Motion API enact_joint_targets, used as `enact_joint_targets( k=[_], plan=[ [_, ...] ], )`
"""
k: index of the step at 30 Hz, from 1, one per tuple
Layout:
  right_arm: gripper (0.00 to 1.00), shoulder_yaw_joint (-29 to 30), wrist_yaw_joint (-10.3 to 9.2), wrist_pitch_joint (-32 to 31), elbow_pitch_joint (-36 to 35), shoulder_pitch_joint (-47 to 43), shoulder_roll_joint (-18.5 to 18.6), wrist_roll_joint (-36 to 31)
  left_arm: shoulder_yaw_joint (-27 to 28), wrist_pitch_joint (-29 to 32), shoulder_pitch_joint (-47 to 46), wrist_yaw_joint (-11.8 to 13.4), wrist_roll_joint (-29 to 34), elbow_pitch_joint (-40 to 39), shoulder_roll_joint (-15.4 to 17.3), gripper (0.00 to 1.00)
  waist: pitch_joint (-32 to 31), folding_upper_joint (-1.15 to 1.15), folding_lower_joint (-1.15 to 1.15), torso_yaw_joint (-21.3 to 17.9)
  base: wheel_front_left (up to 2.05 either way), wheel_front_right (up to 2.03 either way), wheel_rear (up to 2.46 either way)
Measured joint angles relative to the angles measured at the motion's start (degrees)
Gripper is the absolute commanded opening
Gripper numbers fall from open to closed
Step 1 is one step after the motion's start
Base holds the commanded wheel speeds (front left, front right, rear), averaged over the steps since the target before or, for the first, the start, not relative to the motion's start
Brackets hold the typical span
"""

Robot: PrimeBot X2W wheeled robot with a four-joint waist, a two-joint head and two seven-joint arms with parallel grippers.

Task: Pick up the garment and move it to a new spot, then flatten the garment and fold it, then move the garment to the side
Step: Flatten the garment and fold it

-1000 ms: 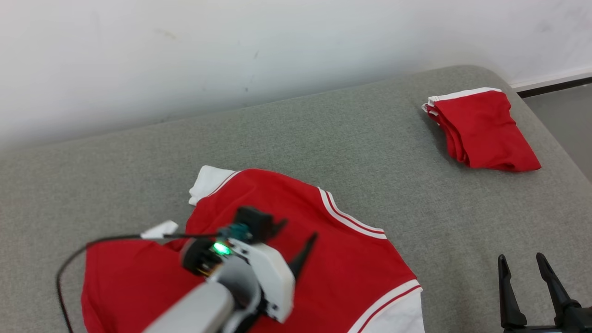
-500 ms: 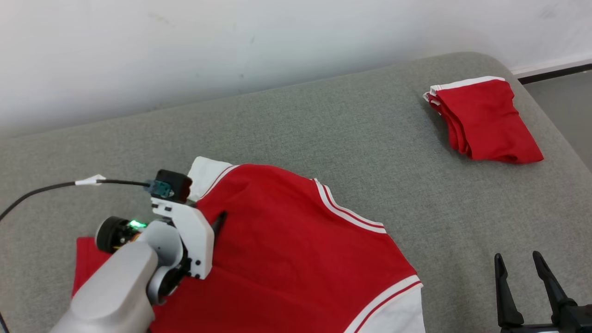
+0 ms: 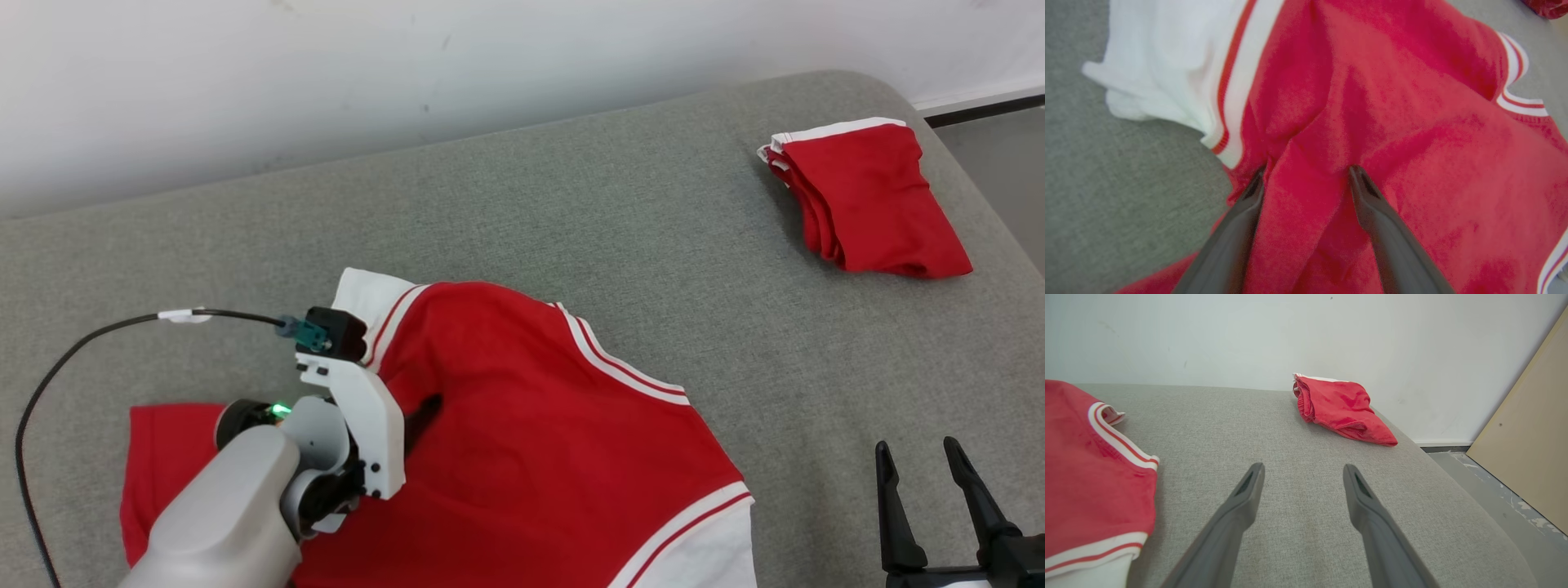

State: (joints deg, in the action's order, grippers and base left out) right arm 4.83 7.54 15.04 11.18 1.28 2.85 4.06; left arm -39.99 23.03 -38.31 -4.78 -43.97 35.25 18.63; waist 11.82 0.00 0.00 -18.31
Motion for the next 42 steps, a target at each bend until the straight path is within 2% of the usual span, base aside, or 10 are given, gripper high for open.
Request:
enact_joint_targets(
  k=[5, 13, 23, 29, 32, 33, 34, 42],
  plan=[
    [1.0, 0.3, 0.0, 0.0, 0.0, 0.1, 0.0, 0.0, -0.7, -1.5, 0.1, -1.1, -0.6, -0.1, -0.3, 0.0, 0.1, 0.0, 0.0, 0.4, 0.0, 0.0, 0.0],
    [1.0, -0.5, 0.0, 0.0, 0.0, 1.2, 0.0, 0.2, 1.2, -12.8, -4.1, 2.9, 3.9, 2.5, 0.4, 0.0, 1.2, 0.0, 0.0, 0.6, 0.0, 0.0, 0.0],
    [1.0, -1.6, 0.0, 0.0, 0.1, 2.2, 0.0, 1.0, 2.5, -23.4, -13.9, 6.4, 9.4, 9.3, 2.3, 0.0, 3.1, 0.0, 0.0, -1.5, 0.0, 0.0, 0.0],
    [1.0, -1.8, 0.0, 0.0, 0.4, 2.3, 0.0, 1.1, 1.9, -27.8, -18.4, 6.9, 12.2, 14.2, 2.6, 0.0, 3.5, 0.0, 0.0, -3.0, 0.0, 0.0, 0.0],
    [1.0, -1.7, 0.0, 0.0, 0.6, 2.3, 0.0, 1.1, 1.9, -29.0, -18.9, 6.9, 12.0, 16.8, 1.7, 0.0, 3.4, 0.0, 0.01, -3.1, 0.0, 0.0, 0.0],
    [1.0, -1.6, 0.01, 0.0, 0.7, 2.3, 0.0, 1.1, 2.1, -29.8, -18.9, 6.9, 11.8, 17.5, 1.1, 0.41, 3.3, 0.0, 0.01, -3.1, 0.0, 0.0, 0.0],
    [1.0, -1.6, 0.0, 0.0, 0.8, 2.3, 0.0, 1.1, 2.1, -30.6, -18.9, 6.9, 11.8, 18.1, 0.6, 1.0, 3.2, 0.0, 0.01, -3.0, 0.0, 0.0, 0.0],
    [1.0, -0.3, 0.01, 0.0, 1.0, 2.1, 0.0, 1.1, 2.6, -35.3, -17.6, 6.9, 10.6, 20.5, -2.3, 1.0, 1.3, 0.0, 0.0, -1.0, 0.0, 0.0, 0.0]
  ],
)
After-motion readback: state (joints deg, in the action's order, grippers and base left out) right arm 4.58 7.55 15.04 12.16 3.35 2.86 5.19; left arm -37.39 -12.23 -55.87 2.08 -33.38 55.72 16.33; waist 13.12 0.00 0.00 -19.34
